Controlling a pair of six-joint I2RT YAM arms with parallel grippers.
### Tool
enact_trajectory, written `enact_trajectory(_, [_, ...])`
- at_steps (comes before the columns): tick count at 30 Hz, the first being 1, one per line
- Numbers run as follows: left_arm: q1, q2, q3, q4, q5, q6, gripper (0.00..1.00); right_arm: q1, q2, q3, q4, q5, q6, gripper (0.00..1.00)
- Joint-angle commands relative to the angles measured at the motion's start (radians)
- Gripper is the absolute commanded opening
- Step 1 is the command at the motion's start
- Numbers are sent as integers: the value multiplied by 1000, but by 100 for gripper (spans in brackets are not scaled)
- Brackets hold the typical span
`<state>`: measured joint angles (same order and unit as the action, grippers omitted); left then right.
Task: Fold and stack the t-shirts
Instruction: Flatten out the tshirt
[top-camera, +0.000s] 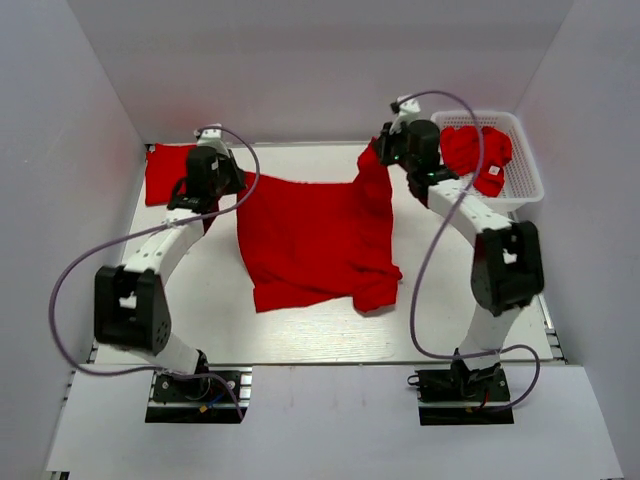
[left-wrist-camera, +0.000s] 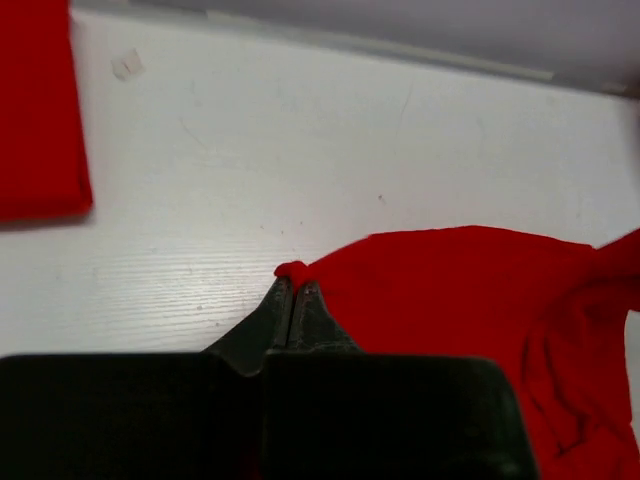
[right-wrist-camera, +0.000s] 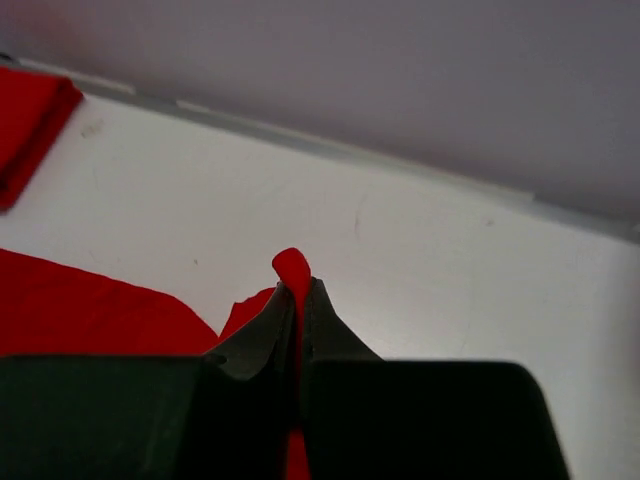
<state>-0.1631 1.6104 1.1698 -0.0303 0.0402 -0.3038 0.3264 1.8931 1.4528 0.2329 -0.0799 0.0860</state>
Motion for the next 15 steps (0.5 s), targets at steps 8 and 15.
enact_trajectory(8, [-4, -516, -145, 78, -186, 41, 0, -30, -535, -267, 183, 75, -63, 0])
enact_trajectory(15, [-4, -730, -138, 90, -227, 94, 0, -33, -829, -321, 142, 92, -207, 0])
